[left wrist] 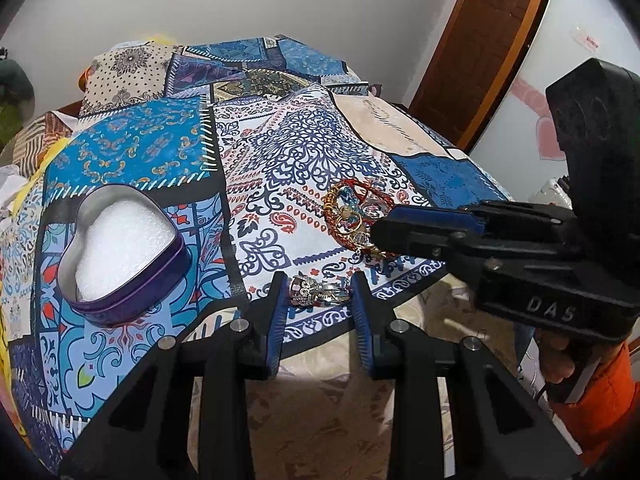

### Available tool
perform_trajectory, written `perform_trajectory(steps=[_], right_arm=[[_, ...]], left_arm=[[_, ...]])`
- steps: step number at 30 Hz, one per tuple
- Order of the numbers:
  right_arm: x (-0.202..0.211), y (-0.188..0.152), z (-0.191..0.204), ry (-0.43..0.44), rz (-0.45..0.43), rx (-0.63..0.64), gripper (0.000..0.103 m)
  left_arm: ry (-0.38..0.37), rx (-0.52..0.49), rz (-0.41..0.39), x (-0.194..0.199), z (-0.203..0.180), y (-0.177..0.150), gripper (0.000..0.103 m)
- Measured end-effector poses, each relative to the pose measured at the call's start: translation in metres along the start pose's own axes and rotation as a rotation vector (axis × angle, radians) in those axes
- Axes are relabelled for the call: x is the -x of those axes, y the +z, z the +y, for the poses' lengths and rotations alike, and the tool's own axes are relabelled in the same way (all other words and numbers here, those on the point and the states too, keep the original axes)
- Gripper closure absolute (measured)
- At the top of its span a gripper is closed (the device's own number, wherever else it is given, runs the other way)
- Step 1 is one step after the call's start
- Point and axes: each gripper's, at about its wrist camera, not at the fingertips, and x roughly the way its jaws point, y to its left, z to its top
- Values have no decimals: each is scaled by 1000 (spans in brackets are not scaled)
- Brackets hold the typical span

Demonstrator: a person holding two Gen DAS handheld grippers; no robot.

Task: Organize jewelry
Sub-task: 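Close the left tool on a silver ring beside the bracelets and lift it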

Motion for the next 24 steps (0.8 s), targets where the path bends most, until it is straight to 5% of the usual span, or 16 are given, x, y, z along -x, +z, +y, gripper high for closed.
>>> perform_trajectory(steps=[17, 24], right_arm=[[7, -6, -35, -101, 1, -96, 84], [14, -7, -42, -133, -4, -100, 84]], left_arm=[[19, 24, -2, 4, 2, 6, 72], [22, 10, 16, -11, -6, 13, 62]])
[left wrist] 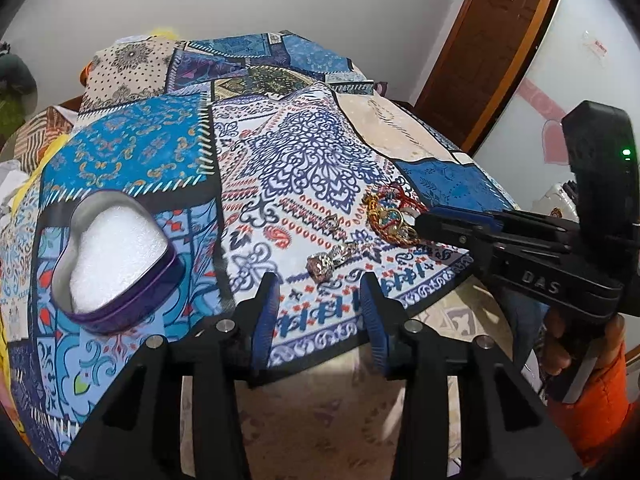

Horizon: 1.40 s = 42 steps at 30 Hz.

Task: Organize jewelry

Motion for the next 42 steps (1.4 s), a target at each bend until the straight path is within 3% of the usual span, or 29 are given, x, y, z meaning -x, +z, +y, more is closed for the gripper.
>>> perform_trajectory(steps=[6, 8, 9, 10, 27, 35, 42], right_arm=[[17, 2, -8, 4, -41, -18, 84], [20, 4, -10, -1, -47, -21, 84], [20, 4, -11, 0, -46, -22, 84], [21, 5, -12, 0, -45, -24, 84], [15, 7, 17, 60, -33, 60, 84], [13, 5, 20, 80, -18, 74, 84], [-5, -6, 25, 90, 53, 93, 84]], left_arm=[[-6, 10, -15, -15, 2, 12, 62], [-23, 10, -28, -17, 3, 13, 73], [-35, 8, -25, -19, 3, 13, 86], [-37, 7, -25, -19, 3, 12, 88], [55, 17, -156, 26, 1, 13, 88], [31, 9, -213, 48, -5, 20, 88], [-3, -47, -252, 57, -26, 40, 88]])
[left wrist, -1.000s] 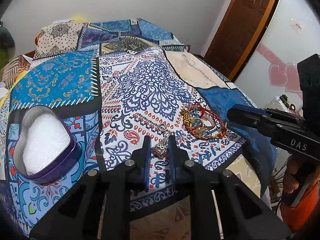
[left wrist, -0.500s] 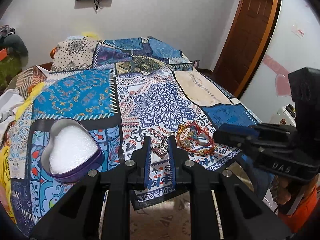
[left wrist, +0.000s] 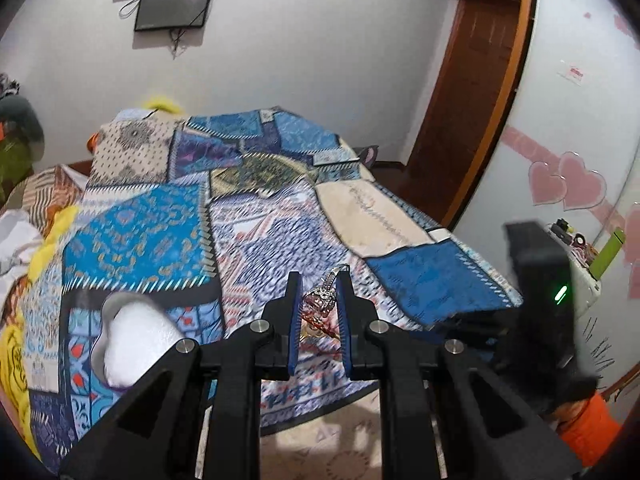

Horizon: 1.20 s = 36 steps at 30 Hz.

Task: Organize jewelry

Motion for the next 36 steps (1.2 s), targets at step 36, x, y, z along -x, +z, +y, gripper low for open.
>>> perform_trajectory(steps=[36], right_arm=[[-4, 13, 36, 111, -18, 57, 84]], left_arm=[[79, 172, 204, 2, 63, -70, 88]])
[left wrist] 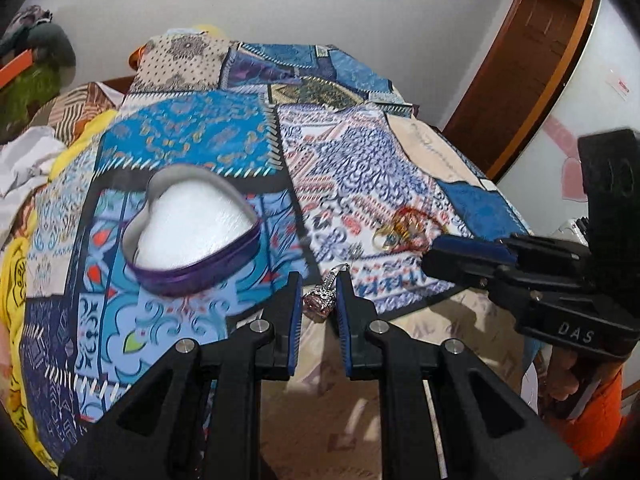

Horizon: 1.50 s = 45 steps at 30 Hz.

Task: Organize jewelry

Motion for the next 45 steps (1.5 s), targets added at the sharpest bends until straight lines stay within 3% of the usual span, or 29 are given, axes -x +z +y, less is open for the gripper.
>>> perform_trajectory(steps=[11, 17, 19, 22, 38, 45], right_arm=[[-29, 21, 23, -46, 50, 107, 84], [-56, 19, 28, -76, 127, 156, 84], [-56, 17, 31, -101, 121, 180, 93], [-54, 15, 30, -102, 117, 180, 95], [-19, 20, 21, -61, 11, 101, 96], [-18, 17, 22, -54, 15, 104, 96]], left_arm=[[-33, 19, 3, 0, 10, -6, 88], [-44, 26, 12, -4, 11, -6, 88], [-42, 25, 15, -5, 11, -6, 88], [-41, 23, 14, -6, 10, -6, 88], [-39, 28, 16, -5, 10, -5, 88], [-36, 10, 13, -12, 3, 2, 88]])
